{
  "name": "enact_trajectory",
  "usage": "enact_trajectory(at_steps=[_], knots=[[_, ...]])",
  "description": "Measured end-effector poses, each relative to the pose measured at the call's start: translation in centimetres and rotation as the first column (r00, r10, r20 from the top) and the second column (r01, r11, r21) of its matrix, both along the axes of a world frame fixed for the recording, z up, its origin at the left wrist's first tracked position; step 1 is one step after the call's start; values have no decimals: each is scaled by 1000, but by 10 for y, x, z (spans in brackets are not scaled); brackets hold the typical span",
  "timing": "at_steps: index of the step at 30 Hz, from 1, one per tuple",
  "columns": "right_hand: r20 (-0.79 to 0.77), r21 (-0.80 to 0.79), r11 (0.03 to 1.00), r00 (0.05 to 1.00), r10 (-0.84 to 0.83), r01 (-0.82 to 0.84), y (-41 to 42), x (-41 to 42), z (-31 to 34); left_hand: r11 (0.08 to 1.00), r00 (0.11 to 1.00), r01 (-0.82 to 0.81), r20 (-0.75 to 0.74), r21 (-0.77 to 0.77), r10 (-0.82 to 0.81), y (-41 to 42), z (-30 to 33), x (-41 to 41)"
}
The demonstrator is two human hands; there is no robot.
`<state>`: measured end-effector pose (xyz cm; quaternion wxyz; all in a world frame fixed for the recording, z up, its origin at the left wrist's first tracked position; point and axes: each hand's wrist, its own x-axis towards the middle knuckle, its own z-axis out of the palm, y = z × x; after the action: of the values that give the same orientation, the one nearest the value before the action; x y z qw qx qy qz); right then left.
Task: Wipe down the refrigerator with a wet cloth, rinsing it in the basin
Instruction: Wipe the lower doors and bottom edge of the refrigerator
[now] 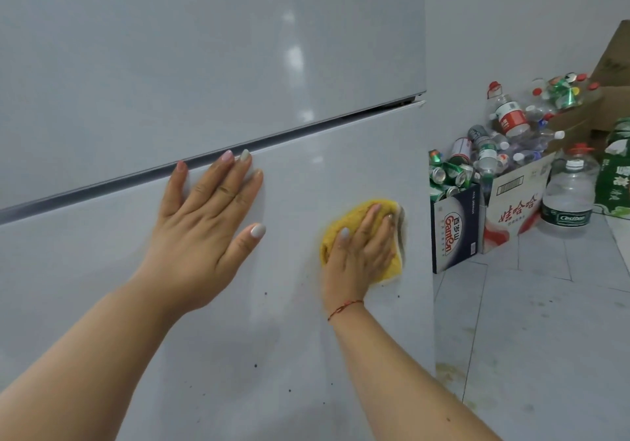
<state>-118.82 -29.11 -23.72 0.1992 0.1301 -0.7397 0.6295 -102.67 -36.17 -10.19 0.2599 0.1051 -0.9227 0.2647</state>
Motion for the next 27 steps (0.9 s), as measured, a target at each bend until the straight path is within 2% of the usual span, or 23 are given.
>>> enact_trajectory(at_steps=[2, 4, 5, 7, 9, 10, 12, 14, 17, 19, 21, 24, 27], knots=[[-101, 91, 996, 995, 27, -18, -15, 31, -3, 1000, 1000, 9, -5, 17, -8, 0, 0, 1], [-271, 210, 976, 956, 114, -57, -27, 65, -9, 998, 999, 30, -19, 50, -29, 0, 0, 2], [-398, 288, 956, 900, 177, -60, -33, 81, -16, 997, 999, 44, -24, 68, -43, 1, 0, 3], [-664, 447, 894, 676, 320, 16, -39, 102, -30, 992, 997, 78, -30, 97, -76, 2, 2, 4], [-788, 509, 855, 451, 420, 93, -40, 99, -38, 988, 994, 109, -33, 111, -106, 3, 3, 5], [-815, 507, 854, 389, 430, 117, -37, 90, -38, 986, 993, 117, -36, 118, -113, 3, 4, 5], [-839, 492, 853, 354, 412, 174, -28, 65, -36, 984, 992, 120, -44, 129, -115, 3, 4, 5], [-831, 469, 862, 428, 357, 191, -15, 34, -35, 985, 992, 119, -47, 126, -114, 3, 4, 5], [-736, 411, 896, 641, 219, 166, 10, -15, -33, 985, 992, 125, -44, 123, -120, 3, 3, 4], [-579, 385, 916, 803, 143, 115, 26, -42, -35, 984, 991, 133, -50, 119, -128, 2, 3, 4], [-337, 328, 944, 939, 70, 47, 36, -54, -37, 982, 988, 147, -63, 117, -140, 2, 3, 4], [-32, 127, 992, 999, 2, 2, 28, -41, -41, 974, 984, 172, -73, 146, -163, 2, 5, 4], [126, -44, 999, 992, 11, -6, 7, -5, -47, 932, 968, 250, -77, 262, -238, 2, 11, 10]])
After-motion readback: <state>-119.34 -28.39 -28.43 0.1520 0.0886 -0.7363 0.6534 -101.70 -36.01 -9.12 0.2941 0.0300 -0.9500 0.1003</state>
